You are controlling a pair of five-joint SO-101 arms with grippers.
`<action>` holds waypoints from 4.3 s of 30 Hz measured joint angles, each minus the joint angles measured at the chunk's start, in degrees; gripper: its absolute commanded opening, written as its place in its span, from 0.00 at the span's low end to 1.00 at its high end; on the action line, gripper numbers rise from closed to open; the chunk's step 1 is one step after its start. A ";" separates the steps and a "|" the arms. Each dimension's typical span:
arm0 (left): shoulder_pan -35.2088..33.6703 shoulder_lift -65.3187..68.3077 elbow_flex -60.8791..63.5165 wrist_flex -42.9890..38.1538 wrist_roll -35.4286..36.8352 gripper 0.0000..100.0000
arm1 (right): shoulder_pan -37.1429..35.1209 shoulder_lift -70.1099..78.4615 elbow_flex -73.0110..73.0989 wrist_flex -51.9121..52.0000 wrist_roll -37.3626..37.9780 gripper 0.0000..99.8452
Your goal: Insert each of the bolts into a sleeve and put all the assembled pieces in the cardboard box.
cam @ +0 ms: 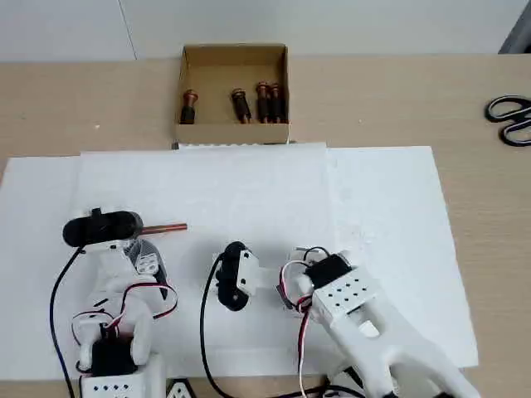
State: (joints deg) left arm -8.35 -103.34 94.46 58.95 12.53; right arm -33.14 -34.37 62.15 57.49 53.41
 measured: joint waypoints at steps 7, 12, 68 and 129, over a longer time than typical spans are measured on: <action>0.00 0.00 0.00 0.00 0.00 0.01 | 0.00 -0.97 2.55 -2.73 1.05 0.25; 0.00 0.00 0.00 0.00 0.00 0.01 | 0.00 -0.97 2.55 -2.73 1.05 0.17; 0.00 20.92 -44.40 16.00 -0.44 0.01 | 20.04 4.04 -29.98 35.60 -34.99 0.00; -3.25 99.60 -77.01 23.82 55.38 0.04 | 39.91 4.04 -29.98 35.60 -50.29 0.00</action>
State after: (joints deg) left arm -11.60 -3.74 17.45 82.77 67.91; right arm 6.77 -30.33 32.18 93.10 3.12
